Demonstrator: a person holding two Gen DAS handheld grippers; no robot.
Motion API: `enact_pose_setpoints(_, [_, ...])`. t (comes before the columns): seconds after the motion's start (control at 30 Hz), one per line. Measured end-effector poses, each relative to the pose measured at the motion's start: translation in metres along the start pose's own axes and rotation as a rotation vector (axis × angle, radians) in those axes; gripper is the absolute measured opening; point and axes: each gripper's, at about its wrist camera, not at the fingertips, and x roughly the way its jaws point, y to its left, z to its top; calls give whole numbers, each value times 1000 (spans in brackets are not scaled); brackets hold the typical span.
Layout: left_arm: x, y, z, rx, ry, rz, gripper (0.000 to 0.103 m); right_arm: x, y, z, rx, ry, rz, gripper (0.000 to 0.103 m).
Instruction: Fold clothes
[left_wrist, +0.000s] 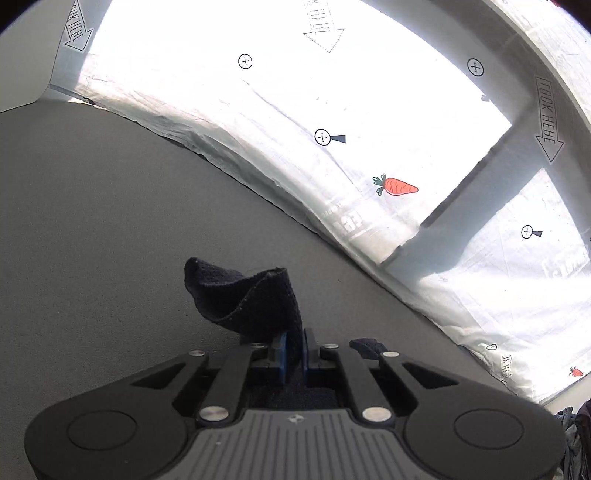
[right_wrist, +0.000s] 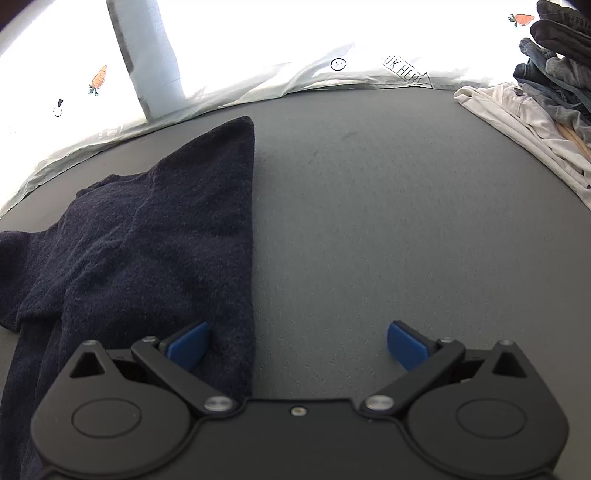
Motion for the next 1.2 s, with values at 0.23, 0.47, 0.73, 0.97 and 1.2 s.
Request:
enact_pose_setpoints(0.23, [1, -77, -63, 133, 226, -277, 8, -5, -6, -4, 13, -4, 32, 103])
enact_pose_setpoints(0.47, [18, -101, -124, 302, 466, -211, 20, -11, -11, -4, 23, 3, 42, 103])
enact_pose_setpoints(0.73, [3, -92, -99, 231, 361, -187, 46, -38, -11, 17, 48, -147, 105, 103])
enact_pose_setpoints(0.97, [12, -62, -106, 198, 419, -71, 51, -35, 11, 43, 135, -107, 451, 103])
enact_pose_setpoints(1.2, [22, -62, -110, 202, 426, -97, 68, -7, 37, 59, 186, -12, 565, 94])
